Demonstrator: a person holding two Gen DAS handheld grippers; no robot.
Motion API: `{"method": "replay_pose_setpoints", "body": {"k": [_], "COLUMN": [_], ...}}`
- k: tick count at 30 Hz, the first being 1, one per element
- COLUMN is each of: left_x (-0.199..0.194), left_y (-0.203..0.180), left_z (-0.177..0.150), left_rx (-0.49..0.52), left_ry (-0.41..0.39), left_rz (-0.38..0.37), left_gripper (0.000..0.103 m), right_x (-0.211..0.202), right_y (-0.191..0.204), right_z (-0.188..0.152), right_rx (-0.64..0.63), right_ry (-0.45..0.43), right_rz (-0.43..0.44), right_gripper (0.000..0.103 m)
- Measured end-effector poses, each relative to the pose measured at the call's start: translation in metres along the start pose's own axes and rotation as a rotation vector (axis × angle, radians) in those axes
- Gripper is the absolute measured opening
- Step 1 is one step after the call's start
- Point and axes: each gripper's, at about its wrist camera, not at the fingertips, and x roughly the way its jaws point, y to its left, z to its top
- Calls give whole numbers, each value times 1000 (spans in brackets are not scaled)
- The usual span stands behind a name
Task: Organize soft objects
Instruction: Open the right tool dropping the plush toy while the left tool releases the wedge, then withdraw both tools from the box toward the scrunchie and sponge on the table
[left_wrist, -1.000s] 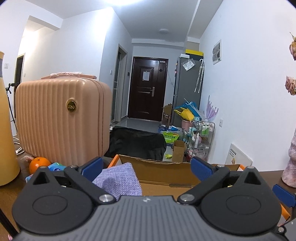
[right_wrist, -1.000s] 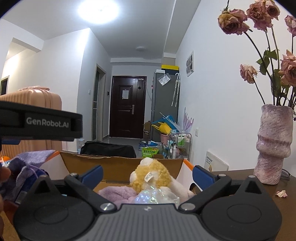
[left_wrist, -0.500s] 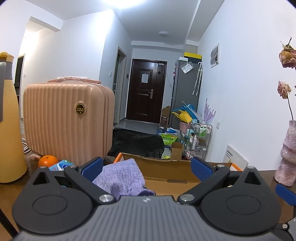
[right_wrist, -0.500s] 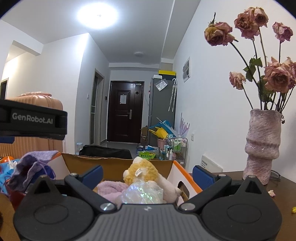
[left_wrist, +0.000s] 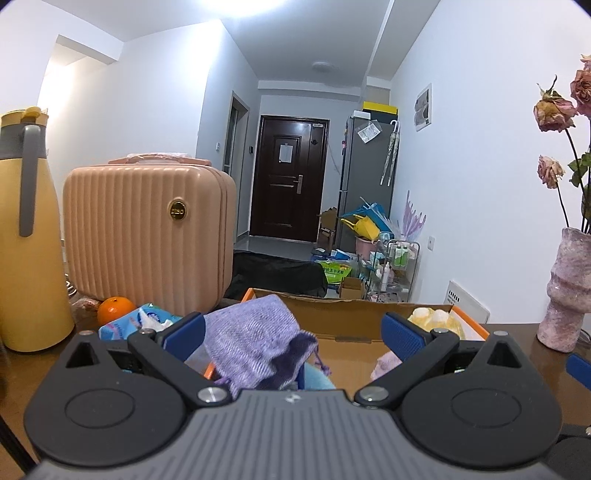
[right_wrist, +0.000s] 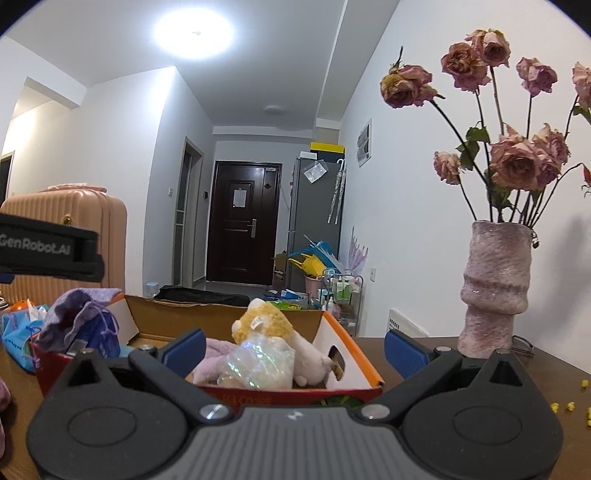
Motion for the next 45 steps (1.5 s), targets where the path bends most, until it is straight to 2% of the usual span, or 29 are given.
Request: {"method": "replay_pose_setpoints", "body": {"k": [17,45], "left_x": [-44,-104], "left_y": [20,63], "left_z": [-15,-37], "left_rx": [28,48], "left_ry": [22,84], "left_rz": [12,40], "left_gripper": [103,103], "right_x": [-50,-107], "right_y": [-21,-51], "right_z": [-9,-21], "right_rx": [-7,-29], "right_ry": [12,63], "right_rz": [-25,8], "right_gripper": [103,103]}}
